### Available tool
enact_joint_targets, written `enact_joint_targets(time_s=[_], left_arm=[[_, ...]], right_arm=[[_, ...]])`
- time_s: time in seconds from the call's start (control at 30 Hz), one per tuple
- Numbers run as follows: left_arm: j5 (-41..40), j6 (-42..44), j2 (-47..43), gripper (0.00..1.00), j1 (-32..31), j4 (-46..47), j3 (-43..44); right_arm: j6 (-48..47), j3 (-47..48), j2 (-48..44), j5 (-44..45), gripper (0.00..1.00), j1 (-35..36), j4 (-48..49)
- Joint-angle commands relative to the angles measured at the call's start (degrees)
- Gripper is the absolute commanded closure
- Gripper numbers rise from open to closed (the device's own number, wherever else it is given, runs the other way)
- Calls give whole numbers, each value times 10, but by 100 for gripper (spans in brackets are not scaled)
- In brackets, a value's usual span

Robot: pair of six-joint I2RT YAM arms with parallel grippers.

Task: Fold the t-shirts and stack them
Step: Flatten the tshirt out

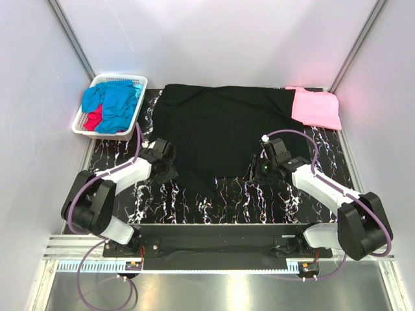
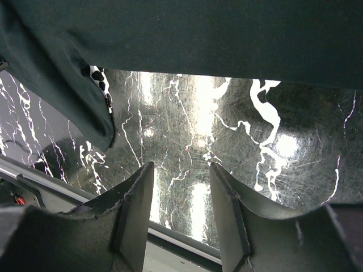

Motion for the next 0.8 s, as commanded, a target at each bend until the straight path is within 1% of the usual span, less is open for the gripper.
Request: enact_joint_targets(time_s=[0.0, 0.13, 0.37, 0.5, 0.63, 0.67, 0.73, 0.77], left_arm=[[26, 10, 13, 60, 6, 41, 7], [51, 15, 20, 60, 6, 61, 7], [56, 11, 24, 61, 7, 58, 4], [47, 8, 24, 66, 7, 43, 7], [33, 7, 19, 78, 7, 26, 13], [30, 8, 18, 87, 7, 20, 15], [25, 7, 16, 98, 6, 11, 17], [25, 7, 10, 100, 6, 8, 17]], right_arm=[[-1, 16, -17, 18, 49, 6, -2], [-1, 15, -20, 20, 49, 6, -5], [-3, 15, -21, 24, 50, 7, -7], [-3, 15, -23, 27, 49, 6, -7], [-2, 14, -25, 32, 50, 6, -8], [-3, 15, -26, 34, 50, 6, -8], [-3, 16, -24, 35, 50, 7, -8], [-3, 16, -23, 37, 50, 6, -9]])
